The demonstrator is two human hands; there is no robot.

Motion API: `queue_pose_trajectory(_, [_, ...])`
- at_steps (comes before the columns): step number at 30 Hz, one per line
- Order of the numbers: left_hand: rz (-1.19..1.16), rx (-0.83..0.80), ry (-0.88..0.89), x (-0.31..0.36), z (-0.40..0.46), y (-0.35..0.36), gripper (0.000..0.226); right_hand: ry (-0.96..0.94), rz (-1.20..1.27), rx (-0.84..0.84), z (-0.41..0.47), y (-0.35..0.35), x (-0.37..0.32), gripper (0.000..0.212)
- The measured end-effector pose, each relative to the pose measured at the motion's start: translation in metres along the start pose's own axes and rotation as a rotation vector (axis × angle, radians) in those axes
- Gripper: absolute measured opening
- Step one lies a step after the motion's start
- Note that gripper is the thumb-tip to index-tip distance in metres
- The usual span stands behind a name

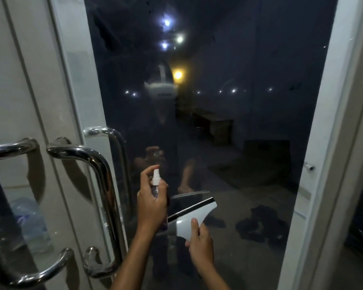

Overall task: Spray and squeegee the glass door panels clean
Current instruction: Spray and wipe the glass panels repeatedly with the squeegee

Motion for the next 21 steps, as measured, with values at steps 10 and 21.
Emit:
queue_pose_trajectory(10, [-0.008,-0.037,0.136,0.044,0.047,0.037,0.040,-0.472,-0.482,0.000,0.052,-0.087,-0.087,0.057])
queue_pose_trajectory(21, [0.060,0.153,0.419,0.168,0.197,0.011,0.029,-1.233,-0.647,0.232,0.097,-0.129,-0.351,0.051])
Point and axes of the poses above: each hand's wrist, its own z-axis towards the middle knuckle, its own y-axis out of the palm, x = y × z, the point moved 3 cm from there along z, towards the middle knuckle, and after that the axes turned 1 degree about x, right-handed, at the moved point
